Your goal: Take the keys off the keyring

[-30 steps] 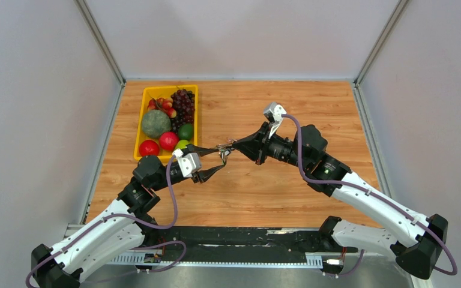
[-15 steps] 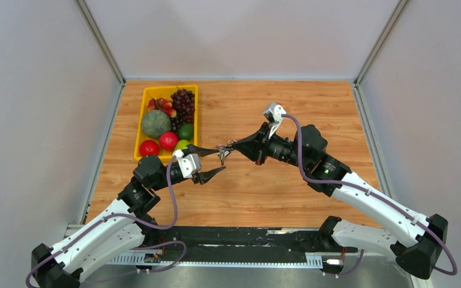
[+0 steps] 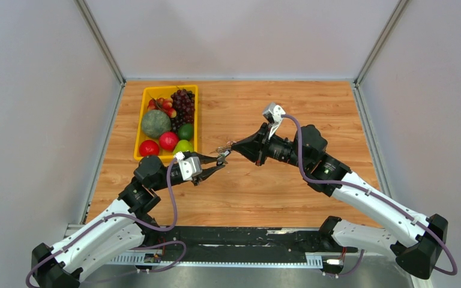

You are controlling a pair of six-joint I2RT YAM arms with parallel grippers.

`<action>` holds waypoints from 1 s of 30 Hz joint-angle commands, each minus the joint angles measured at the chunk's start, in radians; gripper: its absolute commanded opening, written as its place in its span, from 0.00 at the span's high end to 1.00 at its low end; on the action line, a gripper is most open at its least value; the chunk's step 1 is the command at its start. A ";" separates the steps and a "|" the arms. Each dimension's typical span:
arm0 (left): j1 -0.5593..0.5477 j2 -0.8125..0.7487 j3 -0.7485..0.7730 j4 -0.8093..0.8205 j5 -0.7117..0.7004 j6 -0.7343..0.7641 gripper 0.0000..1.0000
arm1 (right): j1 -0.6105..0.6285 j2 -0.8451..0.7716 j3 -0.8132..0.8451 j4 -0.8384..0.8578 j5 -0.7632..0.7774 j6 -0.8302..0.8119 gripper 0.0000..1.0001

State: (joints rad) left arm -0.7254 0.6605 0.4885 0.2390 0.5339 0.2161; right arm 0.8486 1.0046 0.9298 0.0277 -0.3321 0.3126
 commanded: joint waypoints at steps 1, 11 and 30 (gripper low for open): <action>-0.003 0.001 -0.004 0.040 0.014 0.014 0.69 | 0.005 -0.028 0.016 0.075 0.024 -0.003 1.00; -0.005 0.000 0.002 0.030 -0.024 0.018 0.99 | 0.005 -0.060 -0.003 0.057 0.087 -0.024 0.99; -0.005 -0.001 0.010 0.009 -0.075 0.016 1.00 | 0.005 -0.137 -0.177 -0.024 -0.081 -0.350 0.22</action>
State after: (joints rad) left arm -0.7261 0.6647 0.4858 0.2012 0.4599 0.2222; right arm 0.8497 0.8932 0.7589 -0.0044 -0.3431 0.1089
